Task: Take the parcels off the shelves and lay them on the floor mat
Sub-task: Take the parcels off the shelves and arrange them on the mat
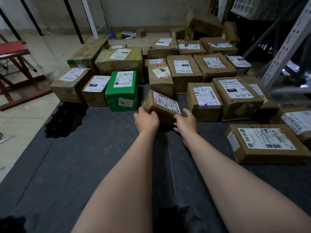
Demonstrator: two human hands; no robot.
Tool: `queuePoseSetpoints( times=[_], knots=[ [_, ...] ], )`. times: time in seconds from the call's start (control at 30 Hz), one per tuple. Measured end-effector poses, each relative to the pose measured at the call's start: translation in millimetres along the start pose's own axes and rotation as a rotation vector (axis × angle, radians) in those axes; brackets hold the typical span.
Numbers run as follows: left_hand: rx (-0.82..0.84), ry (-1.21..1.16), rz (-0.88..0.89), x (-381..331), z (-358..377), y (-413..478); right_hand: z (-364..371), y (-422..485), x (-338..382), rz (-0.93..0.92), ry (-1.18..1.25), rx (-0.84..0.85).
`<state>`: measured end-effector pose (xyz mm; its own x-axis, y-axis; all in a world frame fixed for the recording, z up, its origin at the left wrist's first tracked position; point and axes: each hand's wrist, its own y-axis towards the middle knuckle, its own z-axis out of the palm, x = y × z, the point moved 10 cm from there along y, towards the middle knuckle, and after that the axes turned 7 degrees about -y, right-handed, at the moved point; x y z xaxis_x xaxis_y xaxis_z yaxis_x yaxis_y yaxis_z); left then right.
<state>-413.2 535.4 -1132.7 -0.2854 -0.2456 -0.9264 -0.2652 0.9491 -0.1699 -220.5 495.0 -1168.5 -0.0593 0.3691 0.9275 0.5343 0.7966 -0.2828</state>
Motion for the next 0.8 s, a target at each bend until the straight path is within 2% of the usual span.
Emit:
queuePoseSetpoints(
  times=[0.23,0.53,0.67,0.8],
  knots=[
    [0.008,0.003,-0.052,9.5,6.8,7.2,5.5,-0.4,-5.6,0.056,0.035,0.049],
    [-0.126,-0.109,-0.231,22.7,5.6,18.2,11.6,-2.9,-9.0,0.099,0.054,0.129],
    [-0.275,-0.390,-0.327,40.8,-14.5,14.1,4.0,-4.6,-10.0,0.148,0.165,0.080],
    [-0.249,-0.330,-0.281,43.9,-44.1,25.2,5.5,-8.3,-5.3,0.192,0.301,0.112]
  ],
)
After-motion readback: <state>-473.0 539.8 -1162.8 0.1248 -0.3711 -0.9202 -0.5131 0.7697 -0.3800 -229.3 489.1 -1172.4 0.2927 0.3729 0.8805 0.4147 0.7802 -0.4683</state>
